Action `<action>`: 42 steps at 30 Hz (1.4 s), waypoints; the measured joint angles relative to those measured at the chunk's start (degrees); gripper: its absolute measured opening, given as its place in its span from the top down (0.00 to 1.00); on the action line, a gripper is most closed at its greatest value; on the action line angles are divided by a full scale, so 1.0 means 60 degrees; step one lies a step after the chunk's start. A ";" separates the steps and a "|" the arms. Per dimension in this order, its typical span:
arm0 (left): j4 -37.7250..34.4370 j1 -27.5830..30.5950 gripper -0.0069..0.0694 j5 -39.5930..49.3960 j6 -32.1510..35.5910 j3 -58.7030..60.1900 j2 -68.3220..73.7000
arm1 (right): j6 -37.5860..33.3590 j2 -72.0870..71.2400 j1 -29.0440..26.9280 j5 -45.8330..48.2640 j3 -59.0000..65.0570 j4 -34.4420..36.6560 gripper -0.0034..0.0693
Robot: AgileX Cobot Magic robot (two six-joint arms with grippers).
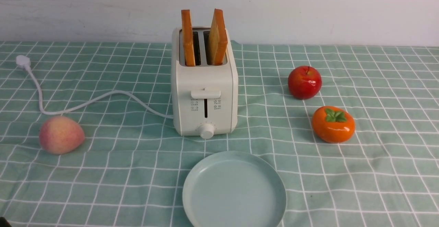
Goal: Take toasted bread from bread machine on blue coffee table place on plate.
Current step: 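Grasp the toast slice in the toaster and pull it up out of the slot with the right gripper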
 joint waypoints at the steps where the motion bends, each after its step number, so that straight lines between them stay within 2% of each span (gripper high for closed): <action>1: -0.0202 0.0000 0.60 -0.0023 0.0000 0.0000 0.0000 | 0.0219 0.0000 0.0000 -0.0549 0.0000 0.0339 0.62; 6: -0.0570 0.0000 0.60 -0.0033 0.0000 0.0000 0.0000 | 0.0607 0.0000 0.0000 -0.2327 0.0000 0.1240 0.62; 17: -0.0887 0.0000 0.60 -0.0337 -0.0124 0.0000 0.0000 | 0.0900 0.0000 0.0000 -0.3908 0.0000 0.1543 0.62; 19: -0.1546 0.0000 0.60 -0.0764 -0.0617 0.0000 0.0000 | 0.1174 0.0000 0.0000 -0.4253 0.0000 0.1565 0.62; 21: -0.2764 0.0000 0.60 -0.1685 -0.1462 0.0000 0.0000 | 0.1453 0.0000 0.0000 -0.4564 -0.0033 0.1574 0.62; 25: -0.4019 0.0000 0.60 -0.3657 -0.1924 0.0000 0.0000 | 0.1636 0.0000 0.0000 -0.4592 -0.0790 0.1544 0.62; 29: -0.4392 0.0000 0.60 -0.4608 -0.2151 -0.0397 0.0000 | 0.1645 0.0282 0.0000 -0.4588 -0.2096 0.1393 0.62; 32: -0.3981 0.0000 0.60 -0.4630 -0.2026 -0.1454 0.0000 | 0.1687 0.1192 0.0000 -0.4258 -0.3513 0.1383 0.62; 36: -0.3171 0.0000 0.60 -0.3843 -0.1659 -0.3315 0.0560 | 0.1856 0.2798 0.0000 -0.3098 -0.5290 0.1364 0.62; 38: -0.2759 0.0000 0.60 -0.2309 -0.1466 -0.4548 0.1387 | 0.1856 0.4076 0.0000 -0.1964 -0.6384 0.1259 0.62; 41: -0.2520 0.0000 0.60 -0.0629 -0.1308 -0.5356 0.2182 | 0.1868 0.5081 0.0000 -0.1060 -0.7088 0.1050 0.62; 42: -0.2374 0.0000 0.60 0.0940 -0.1250 -0.5837 0.2905 | 0.1868 0.5816 0.0000 -0.0568 -0.7456 0.0790 0.62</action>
